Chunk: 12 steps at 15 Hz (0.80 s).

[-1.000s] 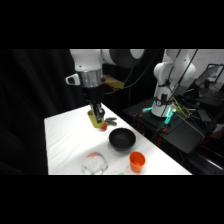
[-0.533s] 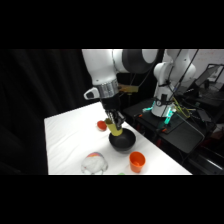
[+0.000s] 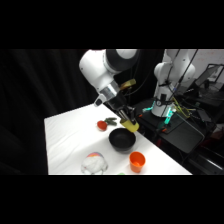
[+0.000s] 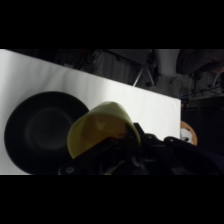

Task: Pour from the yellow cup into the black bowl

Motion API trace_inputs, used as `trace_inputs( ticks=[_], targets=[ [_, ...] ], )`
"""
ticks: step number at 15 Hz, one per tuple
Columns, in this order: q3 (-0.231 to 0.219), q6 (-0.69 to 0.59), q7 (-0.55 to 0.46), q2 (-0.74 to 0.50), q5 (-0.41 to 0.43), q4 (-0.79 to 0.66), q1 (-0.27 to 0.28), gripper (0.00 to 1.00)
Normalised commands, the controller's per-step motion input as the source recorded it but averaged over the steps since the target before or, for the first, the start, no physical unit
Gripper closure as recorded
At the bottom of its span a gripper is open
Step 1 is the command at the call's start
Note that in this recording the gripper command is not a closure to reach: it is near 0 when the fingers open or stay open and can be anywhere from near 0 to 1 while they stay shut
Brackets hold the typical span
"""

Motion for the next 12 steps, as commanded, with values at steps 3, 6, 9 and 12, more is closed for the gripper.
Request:
trace_inputs(
  ticks=[3, 6, 9, 12],
  targets=[
    [-0.064, -0.79, -0.36, 0.40, 0.170, 0.47, -0.188, 0.13],
    [-0.007, -0.78, -0.17, 0.54, 0.180, 0.61, -0.148, 0.14],
    [0.039, -0.71, 0.01, 0.51, 0.212, 0.59, -0.111, 0.14],
    [0.049, -0.53, 0.15, 0.38, 0.214, 0.50, -0.091, 0.14]
  ],
)
